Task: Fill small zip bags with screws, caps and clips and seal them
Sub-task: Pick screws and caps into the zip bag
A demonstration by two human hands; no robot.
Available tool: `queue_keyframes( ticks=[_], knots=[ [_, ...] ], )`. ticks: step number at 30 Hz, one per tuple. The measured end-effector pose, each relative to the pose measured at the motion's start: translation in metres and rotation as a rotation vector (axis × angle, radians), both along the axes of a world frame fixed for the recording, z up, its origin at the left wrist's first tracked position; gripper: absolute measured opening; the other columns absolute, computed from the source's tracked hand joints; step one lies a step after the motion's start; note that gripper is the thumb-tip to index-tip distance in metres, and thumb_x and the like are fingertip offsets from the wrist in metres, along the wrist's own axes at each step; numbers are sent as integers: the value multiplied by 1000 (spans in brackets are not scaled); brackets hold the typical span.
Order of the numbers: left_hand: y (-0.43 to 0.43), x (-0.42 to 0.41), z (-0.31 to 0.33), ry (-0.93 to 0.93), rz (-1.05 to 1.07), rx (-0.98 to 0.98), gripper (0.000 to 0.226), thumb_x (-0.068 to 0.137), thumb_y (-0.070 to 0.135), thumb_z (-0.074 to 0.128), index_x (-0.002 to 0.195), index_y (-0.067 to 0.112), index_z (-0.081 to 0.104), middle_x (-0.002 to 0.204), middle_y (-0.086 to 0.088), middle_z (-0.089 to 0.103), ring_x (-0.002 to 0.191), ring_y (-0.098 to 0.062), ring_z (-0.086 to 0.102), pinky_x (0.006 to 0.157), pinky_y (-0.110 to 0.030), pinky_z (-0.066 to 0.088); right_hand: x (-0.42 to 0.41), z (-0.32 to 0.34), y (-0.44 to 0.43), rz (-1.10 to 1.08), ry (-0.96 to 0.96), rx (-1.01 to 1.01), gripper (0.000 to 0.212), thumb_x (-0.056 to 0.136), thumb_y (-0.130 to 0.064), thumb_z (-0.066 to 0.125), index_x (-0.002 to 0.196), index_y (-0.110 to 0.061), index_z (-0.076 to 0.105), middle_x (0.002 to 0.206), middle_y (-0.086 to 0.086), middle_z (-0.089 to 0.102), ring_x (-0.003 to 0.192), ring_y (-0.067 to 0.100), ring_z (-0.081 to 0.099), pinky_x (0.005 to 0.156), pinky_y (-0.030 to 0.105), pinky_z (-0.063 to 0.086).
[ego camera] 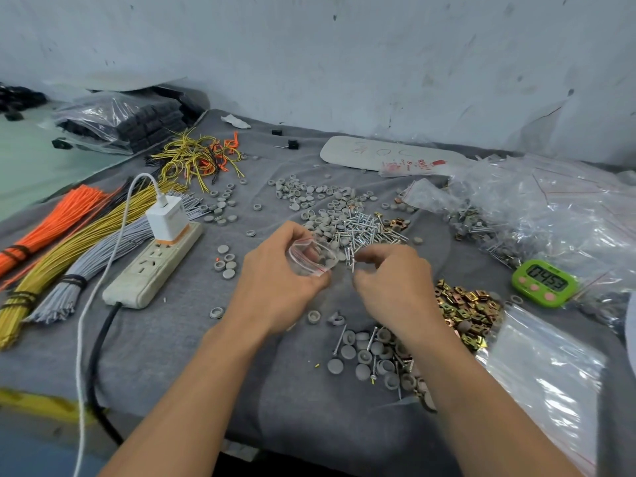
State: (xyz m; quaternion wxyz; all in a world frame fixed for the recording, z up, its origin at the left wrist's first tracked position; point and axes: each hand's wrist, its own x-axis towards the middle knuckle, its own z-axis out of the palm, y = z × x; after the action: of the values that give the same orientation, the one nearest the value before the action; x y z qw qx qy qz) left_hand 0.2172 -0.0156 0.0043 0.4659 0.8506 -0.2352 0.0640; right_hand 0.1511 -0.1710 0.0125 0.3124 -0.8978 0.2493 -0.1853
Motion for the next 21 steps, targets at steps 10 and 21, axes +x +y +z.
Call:
queue_keyframes(
  ticks=[10,21],
  knots=[
    [2,-2,2,23,19,-15,39,70,29,86,96,35,57,89,24,72,83,7,63,67,-5,40,-2,-7,-1,189,347,-483,21,94,-20,56,110,-26,67,105,0,71,107,27,64,92,35,42],
    [3,-1,1,22,21,-6,40,70,33,87,96,37,56,91,22,72,86,6,64,66,-3,39,-7,-6,-8,200,397,-395,17,90,-13,59,92,-26,70,87,0,70,84,28,67,65,32,47]
  ],
)
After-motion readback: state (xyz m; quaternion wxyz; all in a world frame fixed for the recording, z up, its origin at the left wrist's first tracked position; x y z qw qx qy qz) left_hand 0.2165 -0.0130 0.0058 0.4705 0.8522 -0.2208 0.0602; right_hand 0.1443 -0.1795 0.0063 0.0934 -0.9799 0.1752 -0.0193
